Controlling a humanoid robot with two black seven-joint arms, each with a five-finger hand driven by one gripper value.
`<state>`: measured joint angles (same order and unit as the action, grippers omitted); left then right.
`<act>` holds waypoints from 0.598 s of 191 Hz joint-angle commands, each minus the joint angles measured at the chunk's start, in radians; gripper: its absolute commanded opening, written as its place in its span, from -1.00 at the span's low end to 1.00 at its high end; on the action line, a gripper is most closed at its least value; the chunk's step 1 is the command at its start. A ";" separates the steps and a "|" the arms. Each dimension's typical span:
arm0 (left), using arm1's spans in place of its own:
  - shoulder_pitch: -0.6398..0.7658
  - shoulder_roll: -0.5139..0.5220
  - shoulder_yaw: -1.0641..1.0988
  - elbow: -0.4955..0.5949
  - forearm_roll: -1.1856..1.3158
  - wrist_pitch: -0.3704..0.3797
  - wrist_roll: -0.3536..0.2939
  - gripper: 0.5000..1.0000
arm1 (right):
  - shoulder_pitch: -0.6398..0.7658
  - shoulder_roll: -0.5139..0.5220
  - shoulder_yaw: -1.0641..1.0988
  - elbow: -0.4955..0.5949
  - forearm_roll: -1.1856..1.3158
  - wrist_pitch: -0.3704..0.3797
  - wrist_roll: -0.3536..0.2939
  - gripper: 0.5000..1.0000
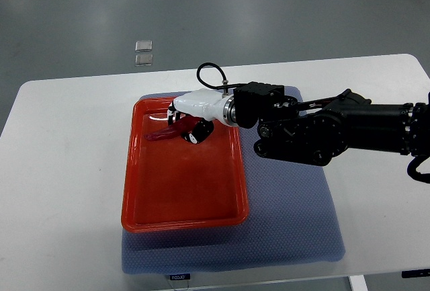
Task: Place red pepper on red tray
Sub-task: 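Lift the pepper with the right hand and carry it over the tray, then lower the pepper into the tray and open the right hand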
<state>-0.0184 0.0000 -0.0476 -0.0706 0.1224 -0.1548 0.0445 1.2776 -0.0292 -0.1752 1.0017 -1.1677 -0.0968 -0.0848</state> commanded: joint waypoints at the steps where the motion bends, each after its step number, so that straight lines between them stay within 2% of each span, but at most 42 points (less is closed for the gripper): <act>1: 0.000 0.000 0.000 0.000 0.000 0.000 0.000 1.00 | -0.023 0.029 -0.003 -0.020 -0.009 0.003 -0.001 -0.76; 44: 0.001 0.000 0.000 0.000 0.000 0.000 0.000 1.00 | -0.090 0.029 -0.010 -0.064 -0.043 0.003 -0.001 -0.68; 114: 0.000 0.000 0.000 0.000 -0.001 0.000 0.000 1.00 | -0.123 0.029 -0.007 -0.081 -0.055 -0.003 -0.001 0.14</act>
<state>-0.0181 0.0000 -0.0476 -0.0706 0.1224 -0.1551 0.0445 1.1561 0.0000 -0.1856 0.9192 -1.2241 -0.0988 -0.0857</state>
